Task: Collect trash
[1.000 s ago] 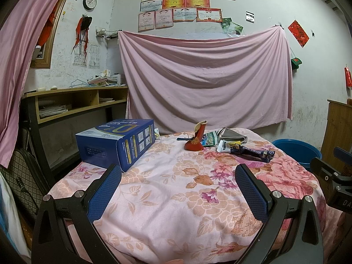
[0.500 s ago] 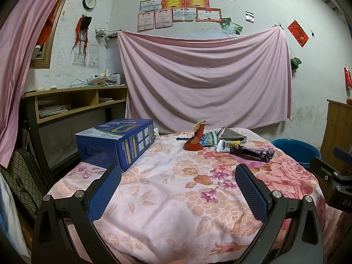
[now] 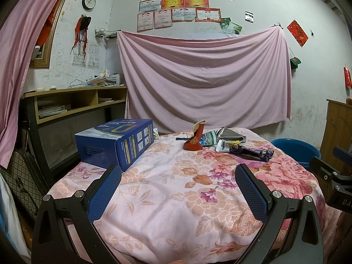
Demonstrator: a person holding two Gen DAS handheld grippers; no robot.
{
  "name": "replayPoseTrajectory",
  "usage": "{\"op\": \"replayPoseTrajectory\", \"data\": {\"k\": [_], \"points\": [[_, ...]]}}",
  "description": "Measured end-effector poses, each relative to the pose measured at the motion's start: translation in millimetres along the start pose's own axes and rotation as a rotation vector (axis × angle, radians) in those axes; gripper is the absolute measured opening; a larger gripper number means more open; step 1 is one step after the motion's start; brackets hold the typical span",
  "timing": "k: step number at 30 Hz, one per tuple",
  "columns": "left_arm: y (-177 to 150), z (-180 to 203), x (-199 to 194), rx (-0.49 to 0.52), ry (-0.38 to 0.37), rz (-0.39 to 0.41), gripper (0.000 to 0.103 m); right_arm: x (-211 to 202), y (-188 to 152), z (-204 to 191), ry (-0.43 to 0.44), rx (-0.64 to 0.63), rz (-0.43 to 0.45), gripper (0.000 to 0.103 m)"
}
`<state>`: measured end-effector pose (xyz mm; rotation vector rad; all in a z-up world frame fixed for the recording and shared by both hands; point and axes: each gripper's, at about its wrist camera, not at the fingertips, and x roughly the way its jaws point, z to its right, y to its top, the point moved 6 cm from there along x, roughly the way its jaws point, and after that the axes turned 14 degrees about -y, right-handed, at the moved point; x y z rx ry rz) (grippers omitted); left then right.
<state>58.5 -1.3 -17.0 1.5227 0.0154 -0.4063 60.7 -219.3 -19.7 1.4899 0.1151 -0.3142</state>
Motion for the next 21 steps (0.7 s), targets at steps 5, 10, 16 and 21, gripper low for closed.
{"op": "replayPoseTrajectory", "data": {"k": [5, 10, 16, 21], "points": [[0.0, 0.0, 0.0, 0.000, 0.000, 0.000, 0.101, 0.1, -0.2, -0.8, 0.000, 0.000, 0.000, 0.103], [0.1, 0.0, -0.1, 0.000, -0.001, 0.000, 0.101, -0.2, -0.4, -1.4, 0.000, 0.000, 0.000, 0.103], [0.0, 0.0, 0.0, 0.000, 0.000, 0.000, 0.101, -0.7, -0.7, -2.2, 0.000, 0.000, 0.000, 0.103], [0.0, -0.1, -0.1, 0.000, 0.000, 0.000, 0.101, -0.9, -0.7, -2.0, 0.000, 0.000, 0.000, 0.103]]}}
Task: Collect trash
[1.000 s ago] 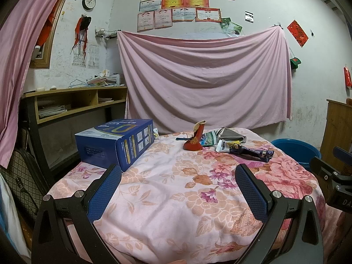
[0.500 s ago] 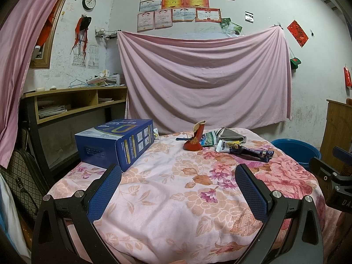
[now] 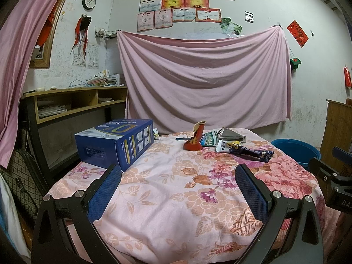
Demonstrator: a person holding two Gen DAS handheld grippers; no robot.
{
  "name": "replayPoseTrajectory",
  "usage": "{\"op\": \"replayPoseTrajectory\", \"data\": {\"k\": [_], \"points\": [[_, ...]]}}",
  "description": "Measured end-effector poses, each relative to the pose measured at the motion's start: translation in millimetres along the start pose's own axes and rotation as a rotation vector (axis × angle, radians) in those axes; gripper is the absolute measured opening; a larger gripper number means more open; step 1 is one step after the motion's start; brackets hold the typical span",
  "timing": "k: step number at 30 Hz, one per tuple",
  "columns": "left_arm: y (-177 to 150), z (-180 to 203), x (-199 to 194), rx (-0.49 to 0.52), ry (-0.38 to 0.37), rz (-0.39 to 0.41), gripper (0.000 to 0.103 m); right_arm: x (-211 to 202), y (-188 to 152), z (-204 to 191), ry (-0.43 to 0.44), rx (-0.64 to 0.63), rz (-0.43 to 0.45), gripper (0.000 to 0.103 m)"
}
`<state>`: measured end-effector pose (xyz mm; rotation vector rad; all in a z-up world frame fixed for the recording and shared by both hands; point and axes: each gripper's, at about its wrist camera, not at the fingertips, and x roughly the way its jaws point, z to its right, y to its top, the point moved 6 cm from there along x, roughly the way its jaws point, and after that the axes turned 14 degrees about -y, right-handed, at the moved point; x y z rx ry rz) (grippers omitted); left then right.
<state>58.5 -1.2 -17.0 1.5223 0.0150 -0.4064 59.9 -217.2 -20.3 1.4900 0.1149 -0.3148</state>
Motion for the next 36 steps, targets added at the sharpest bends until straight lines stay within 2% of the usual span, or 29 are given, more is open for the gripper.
{"op": "replayPoseTrajectory", "data": {"k": [11, 15, 19, 26, 32, 36], "points": [[4, 1, 3, -0.014, -0.003, -0.002, 0.101, -2, 0, -1, 0.007, 0.000, 0.004, 0.103], [19, -1, 2, -0.006, -0.018, 0.056, 0.101, -2, 5, 0, 0.024, 0.013, 0.011, 0.103], [35, -6, 13, 0.014, -0.019, 0.088, 0.101, 4, 16, 6, 0.037, 0.033, 0.006, 0.103], [57, -22, 49, 0.026, -0.044, 0.109, 0.101, 39, 51, 15, 0.060, 0.060, 0.020, 0.103], [78, -30, 72, 0.065, -0.060, 0.158, 0.101, 77, 77, -1, 0.101, -0.060, 0.054, 0.103], [80, -39, 100, 0.076, -0.066, 0.130, 0.101, 102, 85, -17, 0.151, -0.138, 0.045, 0.103]]}}
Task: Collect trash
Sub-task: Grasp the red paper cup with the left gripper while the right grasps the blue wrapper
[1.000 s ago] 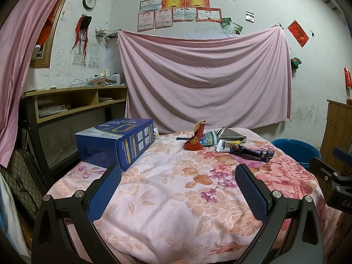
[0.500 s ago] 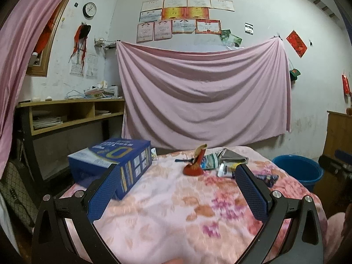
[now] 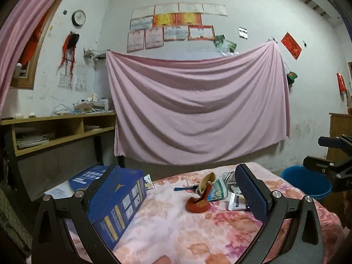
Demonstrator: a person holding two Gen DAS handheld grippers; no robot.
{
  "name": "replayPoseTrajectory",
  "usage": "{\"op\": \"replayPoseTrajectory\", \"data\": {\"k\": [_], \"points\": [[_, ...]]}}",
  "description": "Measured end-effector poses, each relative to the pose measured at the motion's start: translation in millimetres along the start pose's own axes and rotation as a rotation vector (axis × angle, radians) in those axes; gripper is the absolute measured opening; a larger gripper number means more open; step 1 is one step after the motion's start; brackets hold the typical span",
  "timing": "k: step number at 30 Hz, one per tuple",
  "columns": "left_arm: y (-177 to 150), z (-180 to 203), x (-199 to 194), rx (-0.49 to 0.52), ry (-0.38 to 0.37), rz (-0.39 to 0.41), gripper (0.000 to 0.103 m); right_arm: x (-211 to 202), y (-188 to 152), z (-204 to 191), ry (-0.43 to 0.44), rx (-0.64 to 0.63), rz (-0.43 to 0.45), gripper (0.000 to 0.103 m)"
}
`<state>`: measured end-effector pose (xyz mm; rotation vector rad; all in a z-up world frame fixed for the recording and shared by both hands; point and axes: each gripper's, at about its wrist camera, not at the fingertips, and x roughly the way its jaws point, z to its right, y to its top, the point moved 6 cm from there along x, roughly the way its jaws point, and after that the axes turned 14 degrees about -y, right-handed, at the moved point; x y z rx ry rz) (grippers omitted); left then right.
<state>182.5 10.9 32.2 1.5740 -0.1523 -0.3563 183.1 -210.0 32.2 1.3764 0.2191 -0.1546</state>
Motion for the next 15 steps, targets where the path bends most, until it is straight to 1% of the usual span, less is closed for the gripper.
{"op": "replayPoseTrajectory", "data": {"k": [4, 6, 9, 11, 14, 15], "points": [[-10, -9, 30, -0.002, -0.023, -0.084, 0.101, 28, -5, -12, 0.039, -0.046, -0.067, 0.103], [-18, -12, 45, -0.007, -0.033, -0.142, 0.101, 43, -12, -17, 0.088, -0.052, -0.129, 0.103], [-32, -16, 66, -0.039, -0.061, -0.234, 0.101, 63, -24, -25, 0.138, -0.050, -0.225, 0.103], [-40, -20, 79, -0.062, -0.070, -0.298, 0.101, 71, -28, -30, 0.170, -0.063, -0.257, 0.103], [-49, -22, 95, -0.093, -0.105, -0.363, 0.101, 82, -36, -36, 0.181, -0.099, -0.308, 0.103], [-51, -22, 100, -0.102, -0.123, -0.387, 0.100, 85, -37, -38, 0.193, -0.103, -0.324, 0.099]]}}
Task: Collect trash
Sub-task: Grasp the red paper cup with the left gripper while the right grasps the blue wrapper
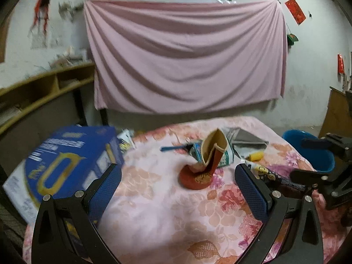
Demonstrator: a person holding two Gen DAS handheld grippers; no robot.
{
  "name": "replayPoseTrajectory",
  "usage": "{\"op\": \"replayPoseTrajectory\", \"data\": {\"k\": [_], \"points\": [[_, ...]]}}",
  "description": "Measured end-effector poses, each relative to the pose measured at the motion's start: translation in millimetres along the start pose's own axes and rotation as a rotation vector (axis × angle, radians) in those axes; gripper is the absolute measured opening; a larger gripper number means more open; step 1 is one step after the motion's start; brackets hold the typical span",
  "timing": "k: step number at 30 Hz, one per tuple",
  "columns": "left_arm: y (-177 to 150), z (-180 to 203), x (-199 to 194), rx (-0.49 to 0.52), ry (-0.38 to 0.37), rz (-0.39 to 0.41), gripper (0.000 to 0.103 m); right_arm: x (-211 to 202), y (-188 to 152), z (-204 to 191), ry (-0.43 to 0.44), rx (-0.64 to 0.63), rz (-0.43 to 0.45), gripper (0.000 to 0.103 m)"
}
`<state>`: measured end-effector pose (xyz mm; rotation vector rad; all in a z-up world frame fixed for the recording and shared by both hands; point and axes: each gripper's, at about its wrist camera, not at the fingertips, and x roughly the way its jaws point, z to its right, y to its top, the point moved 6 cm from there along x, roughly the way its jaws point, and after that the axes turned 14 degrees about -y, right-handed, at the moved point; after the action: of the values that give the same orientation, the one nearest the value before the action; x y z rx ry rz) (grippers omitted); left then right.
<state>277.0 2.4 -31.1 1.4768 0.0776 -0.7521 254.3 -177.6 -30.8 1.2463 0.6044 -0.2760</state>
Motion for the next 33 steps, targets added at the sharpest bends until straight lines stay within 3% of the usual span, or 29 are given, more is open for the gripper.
{"op": "replayPoseTrajectory", "data": {"k": [2, 7, 10, 14, 18, 21, 22, 27, 33], "points": [[-2, 0, 10, -0.008, -0.031, -0.042, 0.096, 8, -2, -5, 0.038, 0.001, -0.043, 0.091], [-11, -1, 38, -0.025, -0.106, -0.164, 0.069, 36, -8, -14, 0.109, 0.014, -0.167, 0.069], [-11, 2, 46, -0.035, -0.136, -0.205, 0.062, 46, -12, -17, 0.147, 0.030, -0.225, 0.055], [-8, 2, 51, -0.046, -0.151, -0.212, 0.054, 57, -20, -20, 0.192, 0.051, -0.294, 0.054], [-7, 2, 58, -0.058, -0.159, -0.233, 0.035, 61, -21, -23, 0.215, 0.051, -0.312, 0.054], [-8, 1, 60, -0.058, -0.155, -0.244, 0.022, 61, -21, -22, 0.235, 0.062, -0.310, 0.039], [-7, 1, 60, -0.059, -0.154, -0.244, 0.021, 61, -21, -22, 0.243, 0.066, -0.311, 0.034], [-4, 2, 55, -0.046, -0.131, -0.226, 0.020, 60, -21, -22, 0.276, 0.075, -0.302, 0.030], [3, 16, 39, -0.041, -0.105, -0.145, 0.019, 44, -17, -24, 0.287, 0.055, -0.217, 0.027]]}}
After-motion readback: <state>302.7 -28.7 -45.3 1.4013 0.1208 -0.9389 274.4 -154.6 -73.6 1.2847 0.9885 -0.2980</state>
